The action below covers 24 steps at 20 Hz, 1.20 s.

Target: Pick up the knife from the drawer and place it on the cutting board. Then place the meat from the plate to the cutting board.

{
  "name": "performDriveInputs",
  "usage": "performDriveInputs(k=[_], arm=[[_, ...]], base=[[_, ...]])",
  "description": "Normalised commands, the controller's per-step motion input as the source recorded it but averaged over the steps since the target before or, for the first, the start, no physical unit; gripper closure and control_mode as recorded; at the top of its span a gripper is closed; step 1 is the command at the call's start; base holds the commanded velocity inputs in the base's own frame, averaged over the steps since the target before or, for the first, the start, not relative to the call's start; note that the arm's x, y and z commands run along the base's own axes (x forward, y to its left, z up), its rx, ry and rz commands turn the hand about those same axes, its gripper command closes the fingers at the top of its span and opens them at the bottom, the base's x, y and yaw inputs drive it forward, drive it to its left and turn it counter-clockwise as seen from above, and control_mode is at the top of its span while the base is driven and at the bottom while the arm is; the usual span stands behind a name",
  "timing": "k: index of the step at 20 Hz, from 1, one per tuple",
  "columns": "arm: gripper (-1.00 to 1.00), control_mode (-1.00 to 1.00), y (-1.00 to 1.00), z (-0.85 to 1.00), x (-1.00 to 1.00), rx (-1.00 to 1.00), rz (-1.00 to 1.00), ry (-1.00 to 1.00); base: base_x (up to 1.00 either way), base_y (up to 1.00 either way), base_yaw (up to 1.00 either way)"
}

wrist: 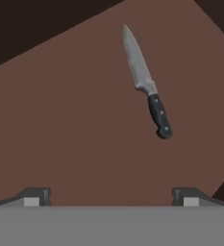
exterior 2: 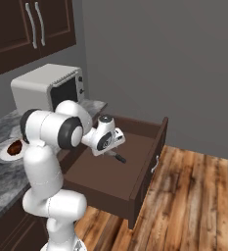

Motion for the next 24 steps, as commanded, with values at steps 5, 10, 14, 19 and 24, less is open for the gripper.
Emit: performDriveInputs(k=[5, 10, 14, 19, 24], arm=[[-1.0, -1.0, 0.07, -0.1, 0.29, 0.0, 0.02, 0.01], [-1.0, -1.0, 0.01, -0.27, 0.36, 0.0, 0.0, 0.01], [-1.0, -1.0, -0.04, -0.39, 0.26, 0.01, 0.01, 0.0], [-1.0, -1.0, -0.06, -0.41, 0.14, 0.0, 0.02, 0.0], [-1.0, -1.0, -0.05, -0.39, 0.15, 0.0, 0.01, 0.0]], base=[[0.0, 0.0, 0.0], [0.0, 0.0, 0.0], [0.0, 0.0, 0.0], [0.0, 0.0, 0.0], [0.0, 0.0, 0.0]])
